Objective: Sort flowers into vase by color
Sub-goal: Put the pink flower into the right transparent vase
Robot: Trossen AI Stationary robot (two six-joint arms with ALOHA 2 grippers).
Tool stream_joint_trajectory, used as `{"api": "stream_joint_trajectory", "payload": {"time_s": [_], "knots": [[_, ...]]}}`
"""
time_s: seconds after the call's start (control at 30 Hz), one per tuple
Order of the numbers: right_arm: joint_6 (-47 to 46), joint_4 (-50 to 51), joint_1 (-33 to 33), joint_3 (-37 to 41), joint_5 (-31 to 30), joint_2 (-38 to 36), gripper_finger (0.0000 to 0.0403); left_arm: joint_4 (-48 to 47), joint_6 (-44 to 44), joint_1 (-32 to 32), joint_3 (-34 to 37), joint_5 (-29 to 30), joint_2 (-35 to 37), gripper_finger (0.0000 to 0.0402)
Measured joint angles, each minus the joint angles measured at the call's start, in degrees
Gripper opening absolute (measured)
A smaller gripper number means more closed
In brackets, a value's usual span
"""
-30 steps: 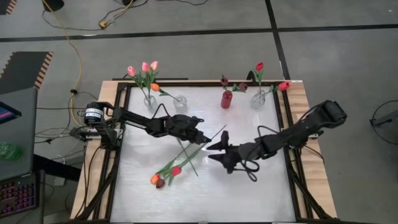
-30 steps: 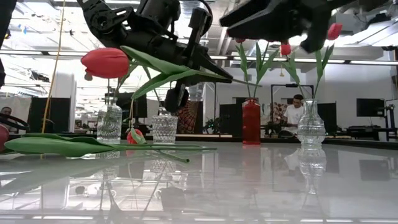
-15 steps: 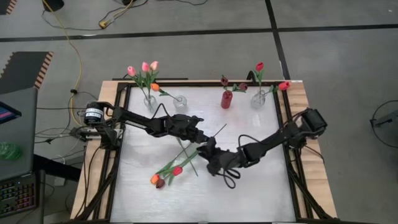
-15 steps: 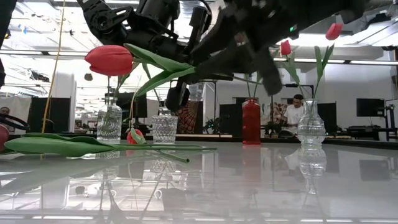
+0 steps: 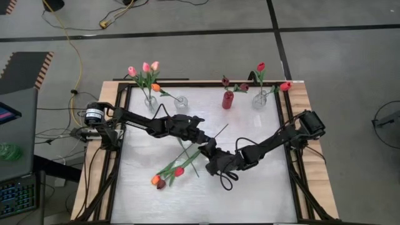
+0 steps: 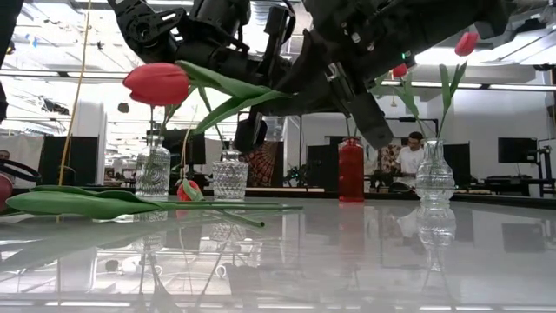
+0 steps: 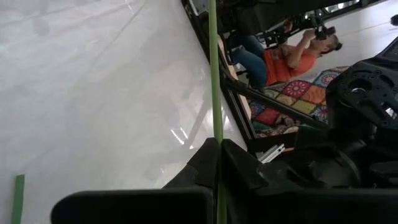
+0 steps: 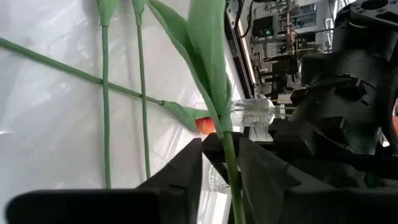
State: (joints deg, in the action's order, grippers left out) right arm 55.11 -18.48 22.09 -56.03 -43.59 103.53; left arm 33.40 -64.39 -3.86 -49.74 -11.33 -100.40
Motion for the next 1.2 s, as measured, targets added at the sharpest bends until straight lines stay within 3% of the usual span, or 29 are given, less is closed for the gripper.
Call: {"api": "stream_joint_trajectory", "payload": {"time_s": [0.33, 0.73, 0.87, 1.2], "knots": [[-0.08, -0.24, 0.02, 0.00, -0.02, -0.02, 0.0028, 0.62, 0.73, 0.00, 0.00, -0.08, 0.00, 0.0029], [-6.58, 0.01, 2.06, 0.04, -0.07, -1.57, 0.0032, 2.55, 14.38, 0.00, 0.00, 4.35, 0.00, 0.0125], [-10.47, 4.81, 3.05, 0.04, -0.28, -4.05, 0.0028, 4.91, 20.52, -0.02, 0.00, 6.38, 0.02, 0.0134], [-30.40, 25.12, 3.39, 0.06, -0.28, -14.03, 0.0028, 7.31, 28.09, -1.05, 0.00, 7.17, 0.42, 0.0135]]}}
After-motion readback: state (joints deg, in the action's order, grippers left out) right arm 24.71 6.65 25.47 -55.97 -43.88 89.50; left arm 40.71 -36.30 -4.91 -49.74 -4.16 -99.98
